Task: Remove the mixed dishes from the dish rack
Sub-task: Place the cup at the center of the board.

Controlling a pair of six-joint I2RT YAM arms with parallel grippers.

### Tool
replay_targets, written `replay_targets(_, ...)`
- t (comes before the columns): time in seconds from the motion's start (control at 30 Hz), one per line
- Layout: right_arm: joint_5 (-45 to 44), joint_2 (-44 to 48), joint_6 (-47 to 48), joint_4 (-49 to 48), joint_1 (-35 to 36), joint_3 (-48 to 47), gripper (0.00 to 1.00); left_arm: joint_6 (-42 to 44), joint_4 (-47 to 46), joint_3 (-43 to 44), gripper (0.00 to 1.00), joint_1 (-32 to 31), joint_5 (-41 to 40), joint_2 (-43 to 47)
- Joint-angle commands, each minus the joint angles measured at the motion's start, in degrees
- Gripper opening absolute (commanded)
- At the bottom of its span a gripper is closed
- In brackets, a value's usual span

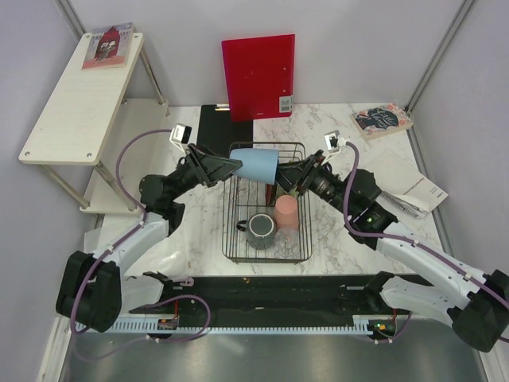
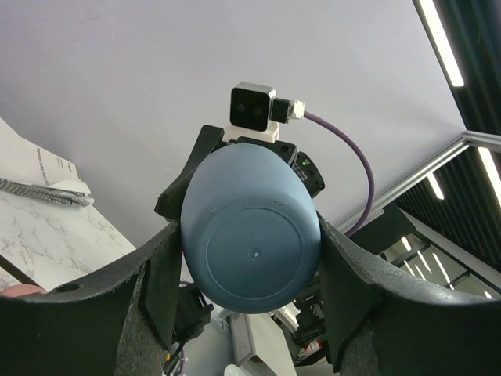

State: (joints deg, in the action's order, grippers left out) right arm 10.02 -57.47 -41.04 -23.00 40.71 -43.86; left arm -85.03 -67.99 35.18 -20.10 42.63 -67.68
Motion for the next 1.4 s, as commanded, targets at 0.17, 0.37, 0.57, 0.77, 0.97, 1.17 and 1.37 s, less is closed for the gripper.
replay_targets(0.17,-0.6,-2.0,-1.0,-7.6,-0.1,-2.6,0.19,0.6,-1.5,0.0,0.02,-0.5,1.7,0.7)
replay_targets(0.37,-9.1,3.5,5.3,5.2,-0.1,-5.5,0.0,11.5,13.7,0.5,0.99,-0.3,-0.7,5.3)
replay_targets(0.57,-24.3,6.0,12.1,22.7,-0.2,-14.8,0.0,20.8,39.6,3.9,0.99,0.3,-11.2,9.7)
replay_targets(0.77,-37.9,-1.3,12.7,42.8,-6.1,-28.8,0.0,24.2,57.4,4.7,0.99,1.5,-20.6,12.4)
replay_targets(0.97,-38.2,-16.1,6.2,53.4,-22.7,-38.0,0.0,29.2,73.9,8.2,0.99,1.4,-24.5,14.1)
replay_targets(1.17,-35.4,-36.1,1.0,67.7,-30.1,-59.0,0.0,32.2,81.5,8.9,0.99,1.4,-28.3,17.6)
replay_targets(1.37,-25.5,-53.7,2.3,74.4,-34.3,-71.4,0.0,33.3,84.6,7.7,0.99,1.3,-28.7,18.8)
